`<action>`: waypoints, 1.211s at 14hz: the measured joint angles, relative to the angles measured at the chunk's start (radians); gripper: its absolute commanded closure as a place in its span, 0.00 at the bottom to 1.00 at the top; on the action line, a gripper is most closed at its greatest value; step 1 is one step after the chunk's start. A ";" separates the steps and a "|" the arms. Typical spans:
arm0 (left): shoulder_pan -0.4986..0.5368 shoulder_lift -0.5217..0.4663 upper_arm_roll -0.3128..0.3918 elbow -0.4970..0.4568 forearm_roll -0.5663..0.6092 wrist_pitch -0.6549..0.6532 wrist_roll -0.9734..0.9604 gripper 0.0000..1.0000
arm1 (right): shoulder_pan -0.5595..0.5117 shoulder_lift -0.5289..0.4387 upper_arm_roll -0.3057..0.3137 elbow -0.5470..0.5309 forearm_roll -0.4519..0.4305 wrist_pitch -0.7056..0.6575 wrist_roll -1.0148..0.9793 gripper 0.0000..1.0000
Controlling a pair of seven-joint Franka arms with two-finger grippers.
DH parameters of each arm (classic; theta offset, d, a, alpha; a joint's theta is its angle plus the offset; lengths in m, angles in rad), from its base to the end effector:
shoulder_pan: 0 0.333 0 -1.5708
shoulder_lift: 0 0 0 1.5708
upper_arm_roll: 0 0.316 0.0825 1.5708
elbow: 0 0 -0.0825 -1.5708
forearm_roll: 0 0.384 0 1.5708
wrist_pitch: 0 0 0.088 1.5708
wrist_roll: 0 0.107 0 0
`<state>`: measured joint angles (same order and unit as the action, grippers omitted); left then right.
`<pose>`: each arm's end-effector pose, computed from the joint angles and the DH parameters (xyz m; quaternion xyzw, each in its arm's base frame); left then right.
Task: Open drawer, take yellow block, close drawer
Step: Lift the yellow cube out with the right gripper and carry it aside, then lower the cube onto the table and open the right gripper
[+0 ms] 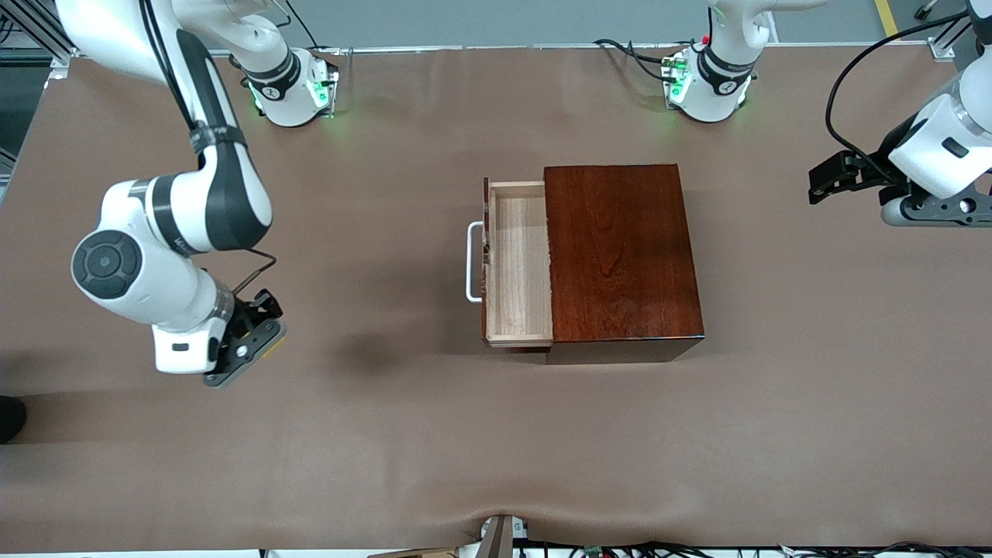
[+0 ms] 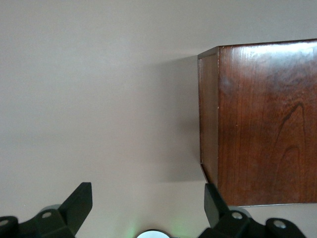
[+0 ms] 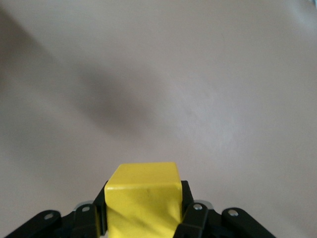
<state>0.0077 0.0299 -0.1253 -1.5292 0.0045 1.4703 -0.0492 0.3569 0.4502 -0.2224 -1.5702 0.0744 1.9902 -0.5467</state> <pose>0.5494 -0.0633 0.6191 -0.9984 0.0341 0.0441 0.0041 0.6681 0.1149 0.3855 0.9441 0.3291 -0.0121 0.0121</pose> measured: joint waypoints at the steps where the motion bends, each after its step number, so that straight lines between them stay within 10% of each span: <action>1: 0.002 -0.001 0.001 0.000 0.000 -0.001 0.010 0.00 | -0.001 0.000 -0.009 -0.020 0.000 0.009 0.069 1.00; 9: 0.015 -0.080 0.007 -0.031 0.000 -0.025 0.012 0.00 | -0.108 0.048 -0.033 -0.119 0.000 0.134 0.523 1.00; 17: 0.021 -0.097 0.009 -0.057 0.000 -0.025 0.012 0.00 | -0.216 0.178 -0.029 -0.246 0.045 0.470 0.550 0.91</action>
<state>0.0289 -0.0667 -0.1167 -1.5863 0.0046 1.4452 -0.0369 0.1406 0.6281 -0.2513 -1.8159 0.1193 2.4607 0.0033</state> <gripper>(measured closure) 0.000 0.445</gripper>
